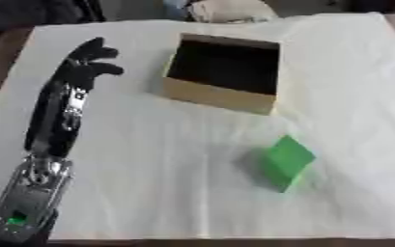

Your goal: Pick up objects on the table and place them in the box.

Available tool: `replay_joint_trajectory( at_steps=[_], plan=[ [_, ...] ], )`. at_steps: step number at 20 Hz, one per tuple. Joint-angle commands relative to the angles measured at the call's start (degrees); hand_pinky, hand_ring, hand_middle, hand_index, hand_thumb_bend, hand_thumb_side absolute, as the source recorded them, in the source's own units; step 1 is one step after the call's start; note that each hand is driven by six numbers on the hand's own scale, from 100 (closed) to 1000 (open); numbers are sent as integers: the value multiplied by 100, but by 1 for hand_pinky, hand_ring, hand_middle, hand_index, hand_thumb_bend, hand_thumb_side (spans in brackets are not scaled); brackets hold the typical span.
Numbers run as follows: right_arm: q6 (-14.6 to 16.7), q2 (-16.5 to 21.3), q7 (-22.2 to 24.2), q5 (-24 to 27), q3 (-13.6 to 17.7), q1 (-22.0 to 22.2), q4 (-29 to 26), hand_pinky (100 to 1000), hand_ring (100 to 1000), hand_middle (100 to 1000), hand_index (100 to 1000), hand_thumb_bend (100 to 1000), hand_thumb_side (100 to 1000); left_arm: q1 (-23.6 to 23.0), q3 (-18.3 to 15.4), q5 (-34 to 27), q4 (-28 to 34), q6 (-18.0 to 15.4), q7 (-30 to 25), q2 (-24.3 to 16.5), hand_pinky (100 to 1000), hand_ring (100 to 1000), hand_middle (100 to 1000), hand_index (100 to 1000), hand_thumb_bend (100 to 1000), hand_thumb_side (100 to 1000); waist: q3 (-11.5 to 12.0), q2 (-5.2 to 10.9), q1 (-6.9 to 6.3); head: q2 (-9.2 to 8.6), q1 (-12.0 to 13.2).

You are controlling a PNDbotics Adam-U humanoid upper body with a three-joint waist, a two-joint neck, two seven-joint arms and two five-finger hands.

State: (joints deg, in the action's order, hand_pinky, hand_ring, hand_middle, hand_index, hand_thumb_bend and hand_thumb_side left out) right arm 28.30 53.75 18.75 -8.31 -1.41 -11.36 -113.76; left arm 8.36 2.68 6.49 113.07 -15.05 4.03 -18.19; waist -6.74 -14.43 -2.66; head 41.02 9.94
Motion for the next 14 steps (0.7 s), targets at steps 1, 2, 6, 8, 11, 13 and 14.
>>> replay_joint_trajectory(
  at_steps=[1,2,6,8,11,13,14],
  plan=[
    [3,291,223,-21,-28,-113,-38,897,876,885,1000,100,154,70,20,-31,58,-7,-34,-70,831,686,741,913,100,919,0,73,35,-13,-11],
    [5,299,282,-21,-47,-132,-16,898,878,886,1000,100,163,73,24,-31,58,-8,-42,-71,832,686,741,913,100,920,3,74,36,-18,-16],
    [30,336,494,-65,-138,-225,109,901,879,885,1000,100,189,78,29,-33,58,-6,-64,-76,832,687,742,912,100,920,16,78,41,-23,-34],
    [60,351,575,-91,-187,-266,172,902,879,886,1000,100,201,86,35,-31,57,-6,-81,-74,832,687,742,912,100,919,28,79,45,-34,-38],
    [100,388,718,-160,-260,-328,257,908,884,888,1000,100,259,92,40,-33,58,-3,-96,-79,832,687,743,912,100,920,40,76,49,-32,-47],
    [139,421,846,-226,-321,-376,296,913,889,892,1000,100,298,96,45,-31,54,0,-112,-80,832,687,742,911,100,920,50,76,56,-30,-59],
    [166,434,912,-257,-355,-403,311,914,890,893,1000,100,311,96,45,-32,52,1,-117,-77,832,687,743,911,100,920,57,76,60,-33,-60]
  ],
)
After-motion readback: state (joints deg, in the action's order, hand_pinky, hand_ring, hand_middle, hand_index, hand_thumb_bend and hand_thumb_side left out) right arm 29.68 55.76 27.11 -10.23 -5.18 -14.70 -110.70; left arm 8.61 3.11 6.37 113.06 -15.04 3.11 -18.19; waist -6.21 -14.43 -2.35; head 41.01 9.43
